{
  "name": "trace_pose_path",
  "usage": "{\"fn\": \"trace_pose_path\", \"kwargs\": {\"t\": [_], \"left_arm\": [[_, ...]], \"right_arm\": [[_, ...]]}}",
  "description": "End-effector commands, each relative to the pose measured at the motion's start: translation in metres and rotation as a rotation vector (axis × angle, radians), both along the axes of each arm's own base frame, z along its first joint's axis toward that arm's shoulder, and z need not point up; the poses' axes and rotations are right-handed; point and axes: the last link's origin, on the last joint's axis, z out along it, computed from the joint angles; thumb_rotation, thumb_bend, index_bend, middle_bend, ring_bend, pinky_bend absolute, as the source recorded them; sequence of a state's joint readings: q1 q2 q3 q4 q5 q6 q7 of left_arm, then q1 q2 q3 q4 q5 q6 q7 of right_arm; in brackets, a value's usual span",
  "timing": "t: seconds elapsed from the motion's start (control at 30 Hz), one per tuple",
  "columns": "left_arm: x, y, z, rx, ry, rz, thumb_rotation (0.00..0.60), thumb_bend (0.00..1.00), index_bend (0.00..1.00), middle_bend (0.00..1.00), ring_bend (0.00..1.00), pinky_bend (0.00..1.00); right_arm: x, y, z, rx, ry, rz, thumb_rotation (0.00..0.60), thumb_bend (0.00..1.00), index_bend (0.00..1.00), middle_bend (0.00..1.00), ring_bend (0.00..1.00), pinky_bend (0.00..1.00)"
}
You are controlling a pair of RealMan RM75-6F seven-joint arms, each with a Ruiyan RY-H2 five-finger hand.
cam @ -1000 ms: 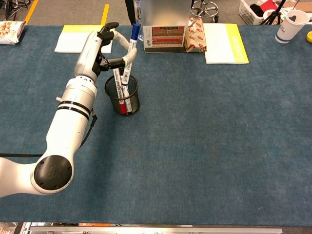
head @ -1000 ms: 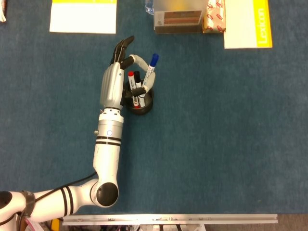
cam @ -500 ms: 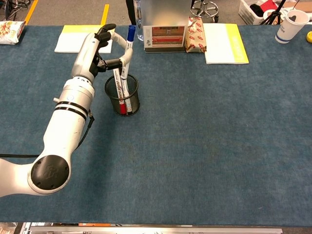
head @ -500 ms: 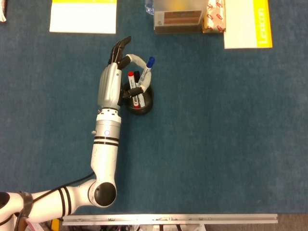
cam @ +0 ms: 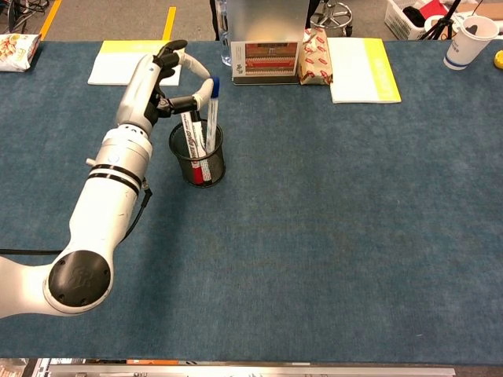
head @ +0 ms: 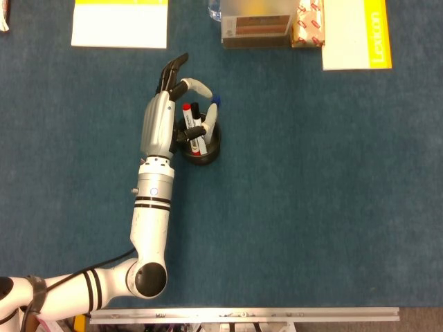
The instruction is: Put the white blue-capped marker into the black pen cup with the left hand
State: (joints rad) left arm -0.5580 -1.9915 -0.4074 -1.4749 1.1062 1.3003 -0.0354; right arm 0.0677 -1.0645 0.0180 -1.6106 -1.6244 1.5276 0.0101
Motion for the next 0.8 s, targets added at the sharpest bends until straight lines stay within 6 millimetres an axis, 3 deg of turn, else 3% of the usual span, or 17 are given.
{"fn": "trace_pose_path", "kwargs": {"t": [0.03,0.5,0.63,0.8], "left_arm": [[0.0,0.0,0.0,-0.003,-0.002,0.0,0.5,0.35,0.46,0.08,0.0,0.1],[-0.004,0.001,0.007,0.002,0.022,-0.014,0.503,0.35,0.44,0.08,0.0,0.1],[-0.012,0.0,0.013,0.011,0.184,-0.068,0.534,0.35,0.44,0.09,0.0,0.1],[-0.034,-0.005,0.037,0.062,0.466,-0.141,0.566,0.35,0.44,0.09,0.0,0.1]], "right_arm": [[0.0,0.0,0.0,0.001,0.0,0.001,0.6,0.0,0.3,0.25,0.22,0.38],[0.0,0.001,0.001,-0.002,-0.002,0.003,0.6,0.0,0.3,0.25,0.22,0.38],[0.001,0.001,0.002,-0.005,-0.003,0.004,0.6,0.0,0.3,0.25,0.22,0.38],[0.001,0.001,0.002,-0.007,-0.003,0.005,0.6,0.0,0.3,0.25,0.22,0.38]]}}
